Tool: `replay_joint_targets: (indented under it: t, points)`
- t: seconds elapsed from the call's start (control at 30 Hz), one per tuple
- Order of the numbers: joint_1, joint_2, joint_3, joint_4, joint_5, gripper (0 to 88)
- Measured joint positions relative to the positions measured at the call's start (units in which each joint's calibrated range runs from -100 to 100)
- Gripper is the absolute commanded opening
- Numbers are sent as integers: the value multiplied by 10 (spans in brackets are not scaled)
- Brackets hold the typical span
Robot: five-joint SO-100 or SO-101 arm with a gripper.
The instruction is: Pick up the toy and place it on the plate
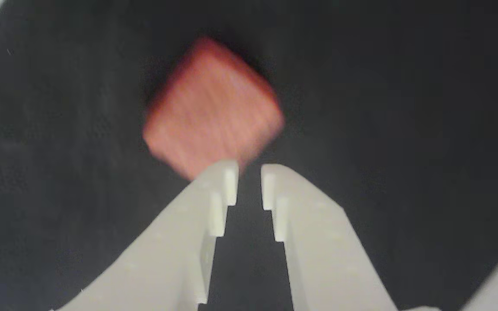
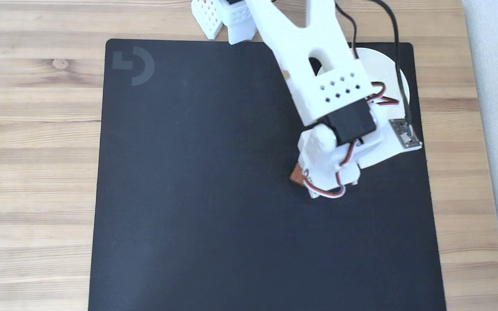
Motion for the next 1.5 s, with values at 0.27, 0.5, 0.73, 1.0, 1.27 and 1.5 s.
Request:
replay_joint_targets:
  t: [0.27,0.5,0.73,1.0,1.27,1.5]
  points:
    - [-7,49,-33,0,-1,26]
    - [-7,50,-36,4,-1,26]
    - [-7,51,-90,34,-1,26]
    - [-7,51,-102,79,-1,26]
    - [-13,51,-103,118,-1,30]
    - [-1,43,-105,119,-1,35]
